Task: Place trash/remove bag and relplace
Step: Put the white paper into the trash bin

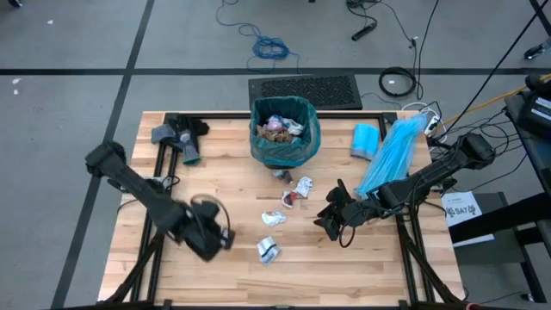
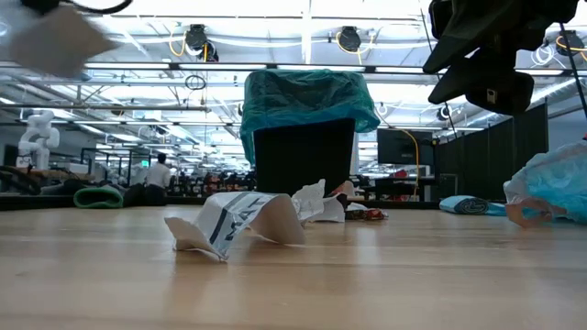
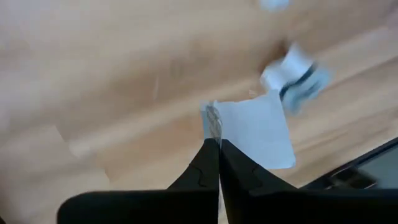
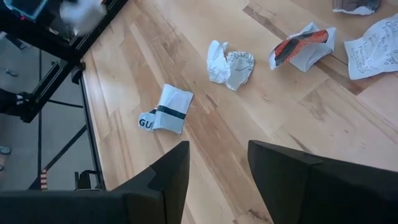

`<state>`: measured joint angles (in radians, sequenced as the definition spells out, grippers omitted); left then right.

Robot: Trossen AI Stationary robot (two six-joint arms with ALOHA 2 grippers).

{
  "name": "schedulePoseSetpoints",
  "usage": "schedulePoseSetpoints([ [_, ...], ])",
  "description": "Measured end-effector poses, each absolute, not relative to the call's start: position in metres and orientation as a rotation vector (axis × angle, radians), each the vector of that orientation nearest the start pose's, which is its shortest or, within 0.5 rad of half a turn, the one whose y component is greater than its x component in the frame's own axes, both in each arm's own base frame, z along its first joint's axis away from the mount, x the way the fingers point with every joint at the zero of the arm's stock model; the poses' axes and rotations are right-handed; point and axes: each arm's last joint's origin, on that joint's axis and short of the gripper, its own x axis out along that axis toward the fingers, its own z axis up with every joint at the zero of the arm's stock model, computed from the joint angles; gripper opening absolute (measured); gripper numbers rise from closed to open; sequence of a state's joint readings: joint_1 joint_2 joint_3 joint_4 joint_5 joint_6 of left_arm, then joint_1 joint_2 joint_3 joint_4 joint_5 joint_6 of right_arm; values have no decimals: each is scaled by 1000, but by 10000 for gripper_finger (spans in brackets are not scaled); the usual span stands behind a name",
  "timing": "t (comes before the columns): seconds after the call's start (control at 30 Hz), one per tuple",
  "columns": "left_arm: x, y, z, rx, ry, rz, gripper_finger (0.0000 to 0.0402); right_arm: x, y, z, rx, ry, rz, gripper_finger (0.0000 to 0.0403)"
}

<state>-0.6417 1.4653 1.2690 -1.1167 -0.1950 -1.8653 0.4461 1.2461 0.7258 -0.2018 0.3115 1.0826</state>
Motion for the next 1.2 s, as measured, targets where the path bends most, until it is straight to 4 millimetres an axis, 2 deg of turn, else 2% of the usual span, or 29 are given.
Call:
schedulePoseSetpoints([
  [0.2,208,-103,325,-1018,866,697,1,229,99,221,772,651,-248,155],
  [0.5,207,-26,357,-886,688,623,0,230,97,222,756,585,-323,155],
  [0.73,231,37,368,-817,563,475,0,231,93,222,761,538,-385,155],
  [0.9,256,80,361,-822,511,347,0,233,87,222,787,530,-414,155],
  [1.07,283,116,360,-773,536,282,0,235,81,222,807,517,-441,155],
  [1.2,309,136,366,-662,535,251,0,236,78,222,843,505,-464,155],
])
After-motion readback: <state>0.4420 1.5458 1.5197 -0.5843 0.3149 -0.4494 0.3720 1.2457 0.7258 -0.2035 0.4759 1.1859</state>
